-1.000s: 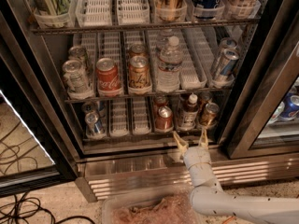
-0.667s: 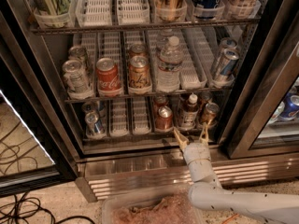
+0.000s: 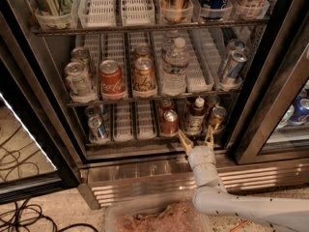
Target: Pick blue plastic bottle from bottom shelf of fridge
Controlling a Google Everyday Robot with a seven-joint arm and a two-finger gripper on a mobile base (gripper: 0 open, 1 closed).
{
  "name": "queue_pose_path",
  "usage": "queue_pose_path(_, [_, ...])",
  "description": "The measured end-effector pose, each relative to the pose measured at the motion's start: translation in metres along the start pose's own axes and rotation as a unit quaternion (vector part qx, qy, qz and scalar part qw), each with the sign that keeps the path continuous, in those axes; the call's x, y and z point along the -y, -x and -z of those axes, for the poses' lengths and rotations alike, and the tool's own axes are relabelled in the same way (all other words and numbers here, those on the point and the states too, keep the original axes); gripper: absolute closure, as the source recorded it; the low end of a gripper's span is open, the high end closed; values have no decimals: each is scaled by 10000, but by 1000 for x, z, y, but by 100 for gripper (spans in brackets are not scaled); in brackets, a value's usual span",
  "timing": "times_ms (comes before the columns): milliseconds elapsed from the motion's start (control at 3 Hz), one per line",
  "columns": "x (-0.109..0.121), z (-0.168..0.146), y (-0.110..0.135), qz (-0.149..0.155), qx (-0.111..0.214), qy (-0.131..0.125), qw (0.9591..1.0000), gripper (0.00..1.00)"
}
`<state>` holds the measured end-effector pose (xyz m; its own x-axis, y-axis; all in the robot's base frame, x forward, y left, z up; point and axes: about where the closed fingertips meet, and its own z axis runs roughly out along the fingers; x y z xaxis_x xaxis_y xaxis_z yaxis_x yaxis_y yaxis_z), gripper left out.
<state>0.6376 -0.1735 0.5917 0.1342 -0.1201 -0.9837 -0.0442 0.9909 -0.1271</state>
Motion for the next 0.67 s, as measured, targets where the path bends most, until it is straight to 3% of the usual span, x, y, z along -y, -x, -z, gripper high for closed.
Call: queue_pose_path(667, [-6,-10,-6,-16,4,50,10000,31])
